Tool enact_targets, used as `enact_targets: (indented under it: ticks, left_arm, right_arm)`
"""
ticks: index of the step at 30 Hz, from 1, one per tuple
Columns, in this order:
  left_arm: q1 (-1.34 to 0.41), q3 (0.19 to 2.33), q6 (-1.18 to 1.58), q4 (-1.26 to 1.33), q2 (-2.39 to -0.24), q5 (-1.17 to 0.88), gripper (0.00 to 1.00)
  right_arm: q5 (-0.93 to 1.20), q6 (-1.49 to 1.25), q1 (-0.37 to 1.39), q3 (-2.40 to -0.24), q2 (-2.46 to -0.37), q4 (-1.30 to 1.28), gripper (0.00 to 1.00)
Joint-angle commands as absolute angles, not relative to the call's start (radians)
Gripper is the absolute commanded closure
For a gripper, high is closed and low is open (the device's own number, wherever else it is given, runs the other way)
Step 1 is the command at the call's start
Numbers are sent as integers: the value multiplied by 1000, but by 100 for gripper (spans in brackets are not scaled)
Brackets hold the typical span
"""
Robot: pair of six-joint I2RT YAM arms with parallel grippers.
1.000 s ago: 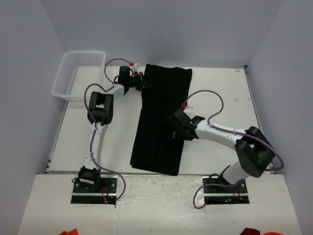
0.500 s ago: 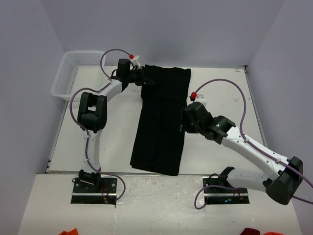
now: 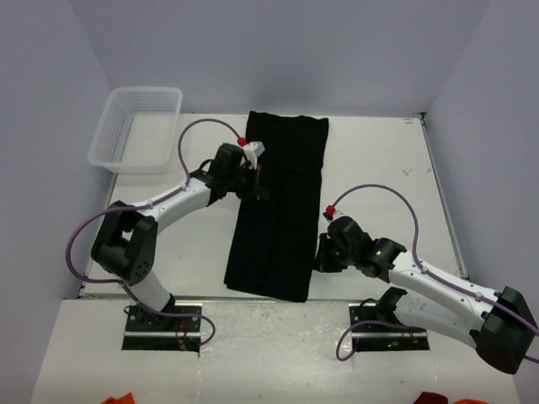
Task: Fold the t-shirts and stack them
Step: Grab the bottom of the folded rectangular tshirt with both arms
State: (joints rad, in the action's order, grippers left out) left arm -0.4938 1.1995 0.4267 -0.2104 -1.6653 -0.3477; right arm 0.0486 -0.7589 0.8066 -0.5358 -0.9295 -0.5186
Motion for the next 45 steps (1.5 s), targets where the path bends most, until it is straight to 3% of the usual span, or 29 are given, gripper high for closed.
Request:
enact_targets:
  ticks: [1,11,21,33,40,45]
  left_arm:
    - [-524,1050,482,-160,-1602,-344,100]
    - [-595,924,492,-146,-1652,-275,100]
    - [-598,988,460,-146,-1856,-262,100]
    - [-598,1167,462,-100,-2128,-362,100]
    - [-598,1128,463,-95,-2099,-356,100]
    - [-600,974,483,-86,-1982,-314,100]
  right_arm:
    - [130,-785,825,-517,-959,-396,100]
    - [183,-825,968,-566,-1256,-233,100]
    - [60,-1000,1028,-641,-1537,-227,100]
    - [-215,-1258,1032,-703,-1496,-477,100]
    - [-236,-1143,936,-735,-1523,-552,100]
    - [-278,-1066,882,-735,-1539,-571,100]
